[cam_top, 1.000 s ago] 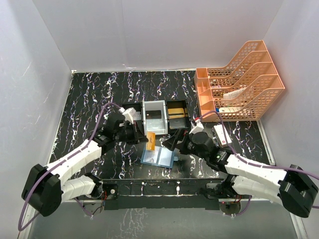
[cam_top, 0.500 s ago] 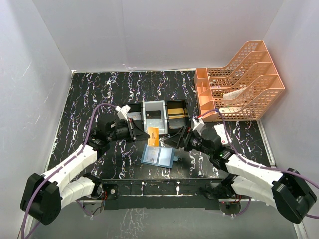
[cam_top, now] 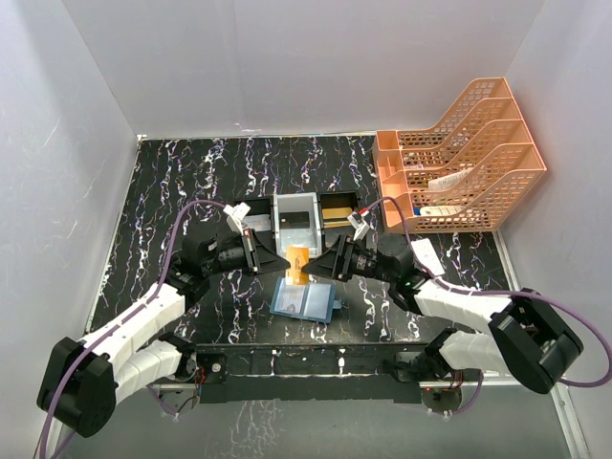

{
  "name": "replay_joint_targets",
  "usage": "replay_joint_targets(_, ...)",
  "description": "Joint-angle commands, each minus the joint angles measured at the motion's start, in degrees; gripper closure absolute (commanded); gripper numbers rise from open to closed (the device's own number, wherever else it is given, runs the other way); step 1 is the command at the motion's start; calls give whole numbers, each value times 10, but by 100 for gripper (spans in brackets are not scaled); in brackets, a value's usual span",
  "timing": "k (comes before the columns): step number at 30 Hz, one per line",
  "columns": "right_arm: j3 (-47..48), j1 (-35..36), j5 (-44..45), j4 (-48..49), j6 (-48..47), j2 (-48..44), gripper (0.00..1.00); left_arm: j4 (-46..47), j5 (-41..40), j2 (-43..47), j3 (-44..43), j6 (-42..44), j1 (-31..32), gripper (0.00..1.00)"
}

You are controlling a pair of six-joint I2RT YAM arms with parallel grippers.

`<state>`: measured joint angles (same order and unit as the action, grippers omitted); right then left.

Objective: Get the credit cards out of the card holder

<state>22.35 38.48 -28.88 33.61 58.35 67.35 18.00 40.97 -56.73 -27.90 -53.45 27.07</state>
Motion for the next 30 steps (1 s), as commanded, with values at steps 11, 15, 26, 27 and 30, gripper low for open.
replay_joint_targets(11,43,-5,-90,155,52,59,85,101,48,21,50,-56,-4,100)
replay_joint_targets(15,35,-10,-98,169,61,56,100,111,48,21,56,-59,-4,100)
replay_joint_targets(26,83,-58,-67,-55,-79,-4,100,-120,-74,56,-13,86,-4,13)
replay_joint_targets(27,94,-69,-63,-81,-101,-9,100,-160,-105,64,-27,109,-4,6)
replay_joint_targets(30,120,-99,-19,-168,-191,-27,100,-266,-204,77,-70,172,-3,1)
